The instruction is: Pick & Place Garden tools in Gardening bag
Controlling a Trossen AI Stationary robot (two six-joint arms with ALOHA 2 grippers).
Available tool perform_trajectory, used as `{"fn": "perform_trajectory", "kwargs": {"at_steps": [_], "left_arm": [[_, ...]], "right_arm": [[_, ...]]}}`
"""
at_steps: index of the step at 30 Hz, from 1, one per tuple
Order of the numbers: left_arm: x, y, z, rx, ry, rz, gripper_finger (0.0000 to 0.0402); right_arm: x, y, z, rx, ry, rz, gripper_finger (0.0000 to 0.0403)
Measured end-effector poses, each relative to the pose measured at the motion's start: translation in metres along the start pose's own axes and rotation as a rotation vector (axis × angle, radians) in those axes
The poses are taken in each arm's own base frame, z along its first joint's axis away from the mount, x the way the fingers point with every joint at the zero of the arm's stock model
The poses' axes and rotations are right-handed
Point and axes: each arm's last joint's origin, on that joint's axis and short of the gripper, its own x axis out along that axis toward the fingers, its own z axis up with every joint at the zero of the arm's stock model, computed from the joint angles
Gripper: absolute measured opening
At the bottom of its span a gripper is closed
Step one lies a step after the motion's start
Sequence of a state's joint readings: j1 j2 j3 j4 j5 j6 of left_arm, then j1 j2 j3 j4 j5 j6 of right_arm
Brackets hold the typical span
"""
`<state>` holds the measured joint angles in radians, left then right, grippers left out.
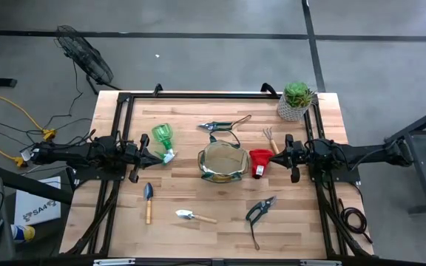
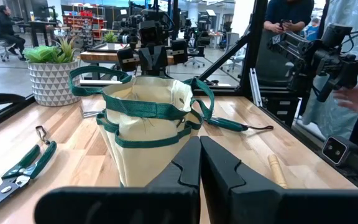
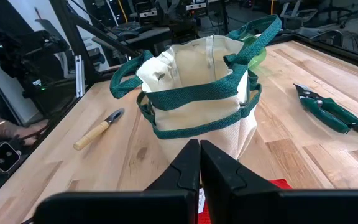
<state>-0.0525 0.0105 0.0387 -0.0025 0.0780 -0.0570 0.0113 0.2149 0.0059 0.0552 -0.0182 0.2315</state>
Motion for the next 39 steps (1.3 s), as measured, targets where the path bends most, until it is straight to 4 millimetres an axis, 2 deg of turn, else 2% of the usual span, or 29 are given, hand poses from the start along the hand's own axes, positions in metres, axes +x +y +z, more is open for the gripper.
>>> {"fn": "perform_trajectory", "kwargs": {"at_steps": [6, 11, 14, 23, 39], "left_arm": [[0.0000, 0.0000, 0.0000, 0.000, 0.000, 0.000, 0.0000], [0.0000, 0.0000, 0.0000, 0.000, 0.000, 0.000, 0.0000], [0.0000, 0.0000, 0.0000, 0.000, 0.000, 0.000, 0.0000], [0.0000, 0.0000, 0.0000, 0.000, 0.000, 0.000, 0.0000], [0.0000, 0.0000, 0.0000, 0.000, 0.000, 0.000, 0.0000]], "right_arm": [[0.0000, 0.0000, 0.0000, -0.004, 0.000, 0.000, 0.0004], [0.0000, 0.0000, 0.0000, -0.075, 0.000, 0.000, 0.0004], [0.0000, 0.0003, 0.0002, -0.048, -0.001, 0.008, 0.0004], [-0.0002, 0.0018, 0.0065, 0.269, -0.062, 0.033, 0.0004], [0.0019, 0.0079, 0.0060, 0.614, -0.044, 0.063, 0.0003]]}}
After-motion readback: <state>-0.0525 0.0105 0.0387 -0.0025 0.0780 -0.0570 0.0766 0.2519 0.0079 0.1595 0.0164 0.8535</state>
